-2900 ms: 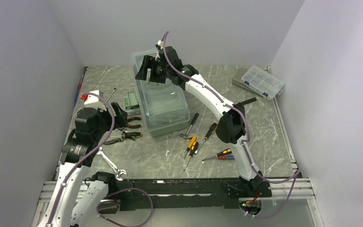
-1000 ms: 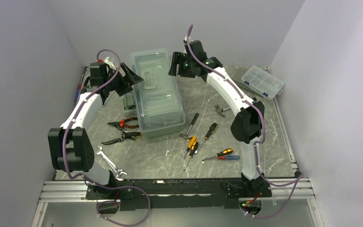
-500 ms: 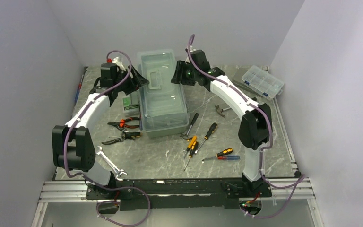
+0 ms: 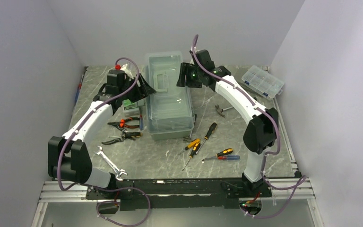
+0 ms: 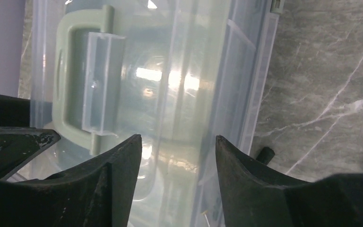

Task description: Pack the tool kit

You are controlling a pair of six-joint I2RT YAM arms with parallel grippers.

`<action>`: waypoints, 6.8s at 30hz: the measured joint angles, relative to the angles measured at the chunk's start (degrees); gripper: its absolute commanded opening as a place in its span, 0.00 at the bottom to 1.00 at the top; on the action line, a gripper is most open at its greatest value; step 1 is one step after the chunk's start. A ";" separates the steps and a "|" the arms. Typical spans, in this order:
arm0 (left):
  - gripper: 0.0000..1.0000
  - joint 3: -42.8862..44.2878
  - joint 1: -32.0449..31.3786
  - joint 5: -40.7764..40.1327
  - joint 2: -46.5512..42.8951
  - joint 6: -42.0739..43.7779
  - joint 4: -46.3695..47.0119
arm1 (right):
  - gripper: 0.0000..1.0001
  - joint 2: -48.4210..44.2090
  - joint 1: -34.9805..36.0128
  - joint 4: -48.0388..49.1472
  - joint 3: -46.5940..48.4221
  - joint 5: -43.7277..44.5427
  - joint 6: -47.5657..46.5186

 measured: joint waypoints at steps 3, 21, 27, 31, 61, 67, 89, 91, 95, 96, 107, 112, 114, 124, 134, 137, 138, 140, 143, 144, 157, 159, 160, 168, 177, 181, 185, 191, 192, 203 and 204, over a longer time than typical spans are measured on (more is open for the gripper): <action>0.73 1.16 0.83 0.96 -0.02 0.22 -2.03 | 0.63 1.84 0.74 -4.46 5.44 0.61 -0.72; 0.71 1.92 11.69 9.90 -3.39 0.48 -2.47 | 0.57 12.35 7.21 -4.90 21.75 -1.66 5.16; 0.72 1.92 12.98 10.75 -3.39 0.81 -2.47 | 0.55 15.30 9.62 -3.34 24.70 -0.85 9.33; 0.72 1.90 13.68 10.75 -3.39 1.31 -2.49 | 0.55 19.10 11.04 -5.09 29.42 3.50 11.78; 0.59 -1.81 13.77 15.76 1.86 -3.06 3.89 | 0.53 16.31 9.16 15.67 16.92 -16.09 22.03; 0.58 -1.70 13.77 15.80 2.51 -3.89 4.70 | 0.53 15.61 8.50 20.22 13.07 -22.77 25.53; 0.59 9.51 13.99 16.41 5.29 -5.53 0.20 | 0.53 15.10 8.26 25.35 10.27 -26.77 28.46; 0.59 9.75 13.99 17.18 5.68 -6.16 0.66 | 0.53 15.10 8.26 25.35 10.27 -26.80 28.46; 0.59 9.79 13.99 17.99 6.43 -7.17 1.03 | 0.53 15.10 8.24 25.38 10.27 -26.91 28.46; 0.59 9.94 13.94 18.08 6.73 -7.21 0.90 | 0.53 15.10 8.24 25.40 10.27 -26.93 28.46; 0.48 13.84 11.65 20.20 11.82 -8.07 0.96 | 0.53 15.10 8.22 25.35 10.27 -27.02 28.44; 0.31 14.86 10.45 21.38 13.60 -8.68 1.01 | 0.54 15.10 7.85 25.11 10.27 -27.69 28.44; 0.11 14.75 10.54 21.27 13.86 -9.16 1.03 | 0.57 15.10 7.69 25.09 10.27 -27.96 28.39; 0.00 16.20 7.91 22.49 14.99 -13.44 2.84 | 0.83 9.81 5.20 19.10 8.04 -27.69 23.98; 0.00 20.52 4.76 22.16 16.87 -10.19 -2.32 | 0.83 -1.11 -2.62 11.17 3.17 -22.67 15.67; 0.01 21.33 4.28 21.16 16.87 -9.49 -3.43 | 0.82 -2.14 -2.84 11.61 0.50 -22.71 15.19; 0.05 21.59 4.13 20.74 16.87 -9.07 -3.93 | 0.82 -2.14 -2.69 12.20 -0.48 -22.80 15.26; 0.23 22.01 3.89 20.04 16.81 -8.59 -4.68 | 0.82 -2.14 -2.60 12.66 -2.32 -23.02 15.61; 0.47 22.29 3.26 19.21 16.55 -7.30 -4.96 | 0.82 -2.12 -2.38 13.73 -4.46 -23.69 17.38; 0.51 22.49 2.89 19.21 16.39 -6.91 -4.94 | 0.82 -2.10 -2.38 14.16 -4.72 -23.74 17.92; 0.58 22.91 0.76 21.42 15.69 -6.91 -2.05 | 0.66 -1.70 -2.38 19.54 -6.97 -24.28 23.50; 0.59 22.91 0.76 21.42 15.69 -6.91 -2.03 | 0.64 -1.70 -2.38 20.83 -7.74 -24.70 23.93; 0.59 22.91 0.74 21.44 15.69 -6.93 -2.01 | 0.64 -1.70 -2.38 21.46 -8.22 -24.85 24.09; 0.58 22.91 0.15 21.44 15.69 -7.04 -1.44 | 0.63 -1.70 -2.40 25.62 -11.87 -25.79 26.34; 0.58 22.93 -1.88 21.16 15.69 -8.04 0.94 | 0.65 -1.77 -2.40 29.86 -13.73 -27.69 26.49; 0.59 23.65 -2.03 21.24 15.76 -8.02 0.76 | 0.57 -1.77 -2.40 29.68 -13.77 -27.58 26.45; 0.60 25.51 -1.22 21.57 15.67 -7.43 -0.59 | 0.50 -1.60 -2.43 28.92 -13.75 -27.12 26.47; 0.60 25.49 5.33 21.53 12.22 -5.38 -4.50 | 0.47 0.26 -2.03 27.39 -11.65 -26.95 26.47; 0.61 24.96 6.60 21.35 11.13 -5.09 -4.74 | 0.44 0.68 -1.97 27.34 -11.15 -26.93 26.47; 0.63 4.85 20.44 18.03 -6.54 -2.67 -3.67 | 0.00 5.40 -0.28 21.55 -5.27 -25.24 28.41; 0.63 3.41 21.40 17.51 -6.58 -2.47 -3.72 | 0.00 5.60 -0.31 20.94 -4.74 -25.33 28.96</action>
